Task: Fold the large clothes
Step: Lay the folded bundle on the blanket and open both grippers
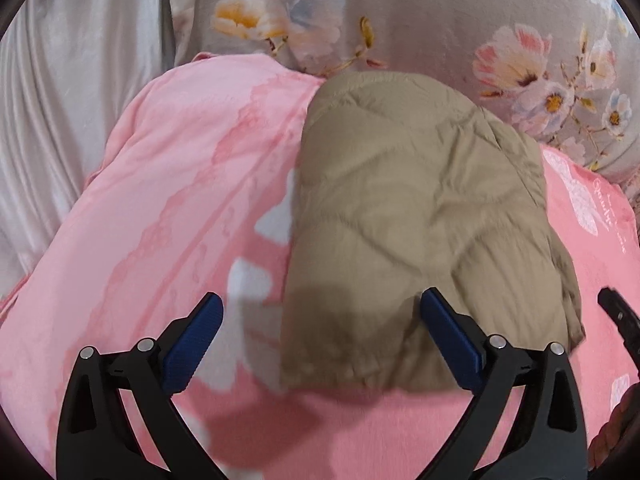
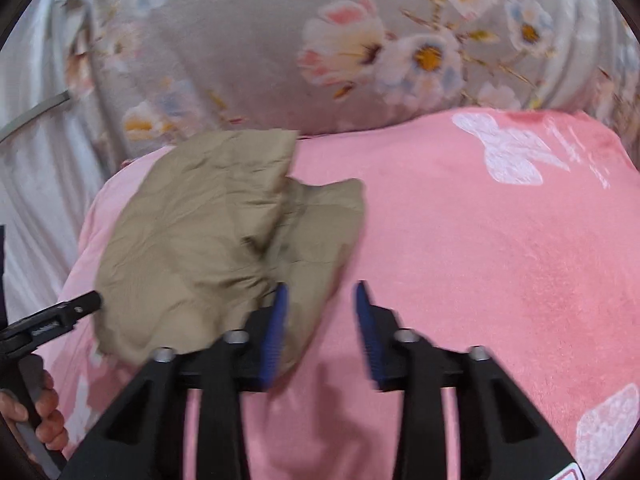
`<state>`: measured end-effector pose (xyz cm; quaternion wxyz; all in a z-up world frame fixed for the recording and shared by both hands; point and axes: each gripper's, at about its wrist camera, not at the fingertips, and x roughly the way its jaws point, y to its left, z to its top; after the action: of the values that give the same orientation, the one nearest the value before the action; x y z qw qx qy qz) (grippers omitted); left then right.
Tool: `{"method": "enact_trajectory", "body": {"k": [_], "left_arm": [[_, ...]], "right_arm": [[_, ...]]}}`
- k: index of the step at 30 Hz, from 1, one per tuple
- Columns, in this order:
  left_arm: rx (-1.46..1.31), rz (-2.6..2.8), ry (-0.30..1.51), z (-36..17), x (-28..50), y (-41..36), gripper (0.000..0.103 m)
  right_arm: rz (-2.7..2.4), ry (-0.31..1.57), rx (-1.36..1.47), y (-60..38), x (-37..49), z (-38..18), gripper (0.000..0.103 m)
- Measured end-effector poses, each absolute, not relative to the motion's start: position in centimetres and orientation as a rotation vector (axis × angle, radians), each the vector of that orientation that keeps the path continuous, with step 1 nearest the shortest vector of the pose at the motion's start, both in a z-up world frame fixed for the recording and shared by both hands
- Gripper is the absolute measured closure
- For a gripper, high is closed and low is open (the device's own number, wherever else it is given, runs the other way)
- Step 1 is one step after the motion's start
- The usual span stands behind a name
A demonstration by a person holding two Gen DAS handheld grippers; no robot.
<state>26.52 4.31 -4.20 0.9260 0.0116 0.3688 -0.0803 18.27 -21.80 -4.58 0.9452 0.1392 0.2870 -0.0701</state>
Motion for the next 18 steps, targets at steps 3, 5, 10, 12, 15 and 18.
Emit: {"method": "enact_trajectory", "body": {"k": [3, 5, 10, 12, 15, 18], "left_arm": [[0.019, -0.208, 0.801, -5.6, 23.3, 4.1, 0.006], [0.047, -0.168, 0.813, -6.8, 22.8, 4.0, 0.006], [0.102, -0.019, 0.824, -8.9, 25.4, 4.5, 0.006], [0.092, -0.006, 0.82, -9.0, 26.7, 4.9, 0.005], [0.119, 0.007, 0.809, -8.9, 28.3, 4.6, 0.005], [0.172, 0.042, 0.775, -8.9, 29.6, 4.1, 0.005]], "right_arm": [[-0.069, 0.596, 0.196, -19.0, 18.1, -4.2, 0.098], [-0.051, 0.609, 0.135, -17.2, 18.5, -4.6, 0.098], [-0.015, 0.641, 0.136, -15.2, 21.5, -5.2, 0.102], [-0.024, 0.645, 0.14, -15.2, 22.7, -5.4, 0.102], [-0.055, 0.664, 0.167, -15.7, 24.6, -6.3, 0.103], [-0.065, 0.688, 0.221, -16.8, 25.8, -7.9, 0.103]]}}
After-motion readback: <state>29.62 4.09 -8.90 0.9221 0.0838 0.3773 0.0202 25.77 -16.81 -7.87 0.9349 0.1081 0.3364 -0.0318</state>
